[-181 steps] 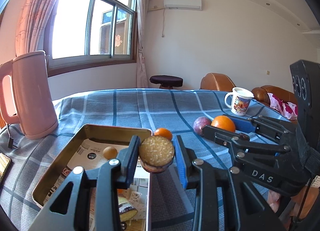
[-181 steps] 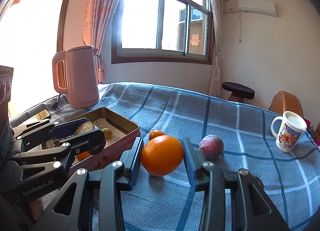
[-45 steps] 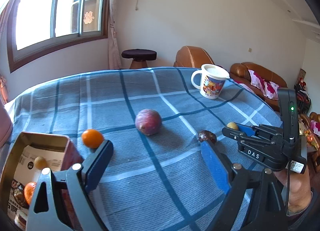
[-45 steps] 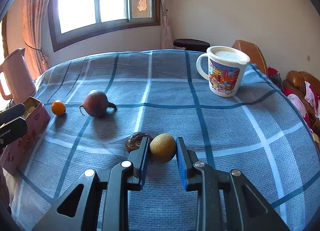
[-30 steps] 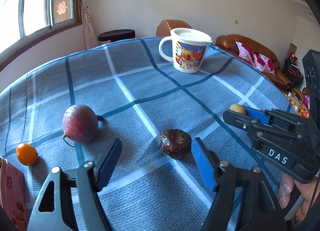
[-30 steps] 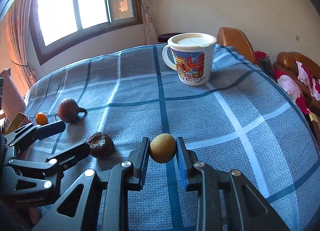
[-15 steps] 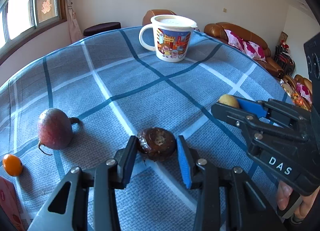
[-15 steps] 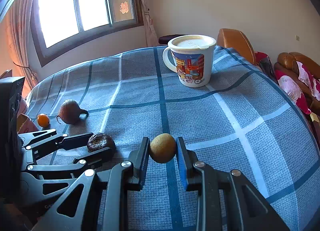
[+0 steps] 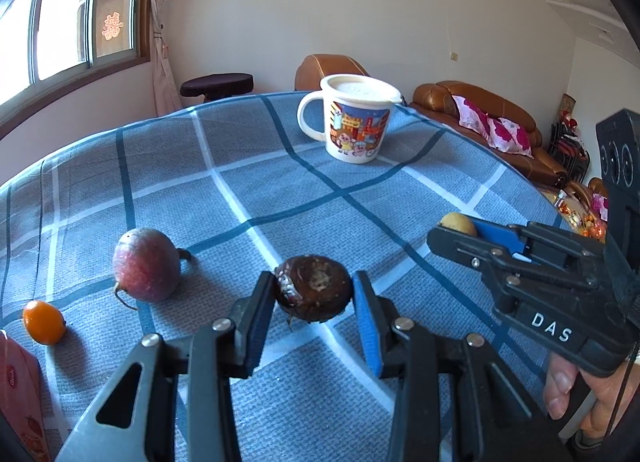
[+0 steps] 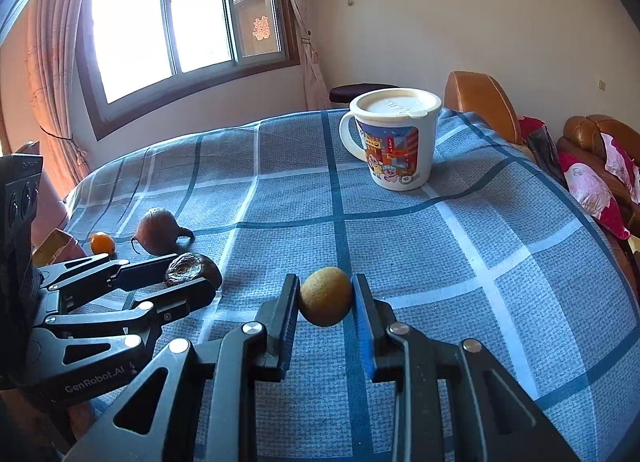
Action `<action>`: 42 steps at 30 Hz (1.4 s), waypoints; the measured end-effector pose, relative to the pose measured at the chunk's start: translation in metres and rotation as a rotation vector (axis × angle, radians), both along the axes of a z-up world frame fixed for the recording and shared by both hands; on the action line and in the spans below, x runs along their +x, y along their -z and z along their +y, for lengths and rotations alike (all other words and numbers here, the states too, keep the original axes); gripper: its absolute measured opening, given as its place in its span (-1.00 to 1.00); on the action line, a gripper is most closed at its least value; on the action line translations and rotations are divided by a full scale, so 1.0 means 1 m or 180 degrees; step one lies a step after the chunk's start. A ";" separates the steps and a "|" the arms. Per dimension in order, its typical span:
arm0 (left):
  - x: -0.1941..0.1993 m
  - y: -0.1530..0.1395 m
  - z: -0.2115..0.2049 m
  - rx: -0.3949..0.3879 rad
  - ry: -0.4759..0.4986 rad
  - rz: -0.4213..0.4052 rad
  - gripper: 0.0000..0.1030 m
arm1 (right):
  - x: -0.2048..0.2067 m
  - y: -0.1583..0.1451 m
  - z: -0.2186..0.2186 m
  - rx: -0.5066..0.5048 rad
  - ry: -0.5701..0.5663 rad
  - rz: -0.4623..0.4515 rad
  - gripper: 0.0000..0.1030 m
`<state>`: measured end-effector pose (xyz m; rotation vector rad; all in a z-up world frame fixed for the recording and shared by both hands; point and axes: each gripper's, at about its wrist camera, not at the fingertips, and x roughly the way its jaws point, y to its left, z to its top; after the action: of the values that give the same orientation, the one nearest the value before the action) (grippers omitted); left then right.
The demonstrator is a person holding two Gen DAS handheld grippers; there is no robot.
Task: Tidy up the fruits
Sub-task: 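Lift the dark fruit with left tool while right tool lifts the brown round fruit, then carry the dark fruit over the tin with left tool while right tool carries its fruit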
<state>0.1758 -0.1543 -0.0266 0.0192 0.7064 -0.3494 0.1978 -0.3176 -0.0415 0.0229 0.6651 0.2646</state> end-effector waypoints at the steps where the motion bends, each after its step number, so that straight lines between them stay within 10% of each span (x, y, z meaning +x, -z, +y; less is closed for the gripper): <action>1: -0.002 -0.001 0.002 -0.0007 -0.0018 -0.0035 -0.20 | -0.001 -0.001 0.000 0.0002 -0.0002 -0.0023 -0.46; 42: -0.057 -0.019 0.051 0.0065 -0.0230 -0.0632 -0.20 | -0.067 -0.025 0.030 -0.0092 0.0041 -0.0830 -0.46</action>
<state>0.1185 -0.1037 -0.0078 0.0469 0.5128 -0.2670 0.1305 -0.2872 -0.0162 -0.0347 0.4093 0.2405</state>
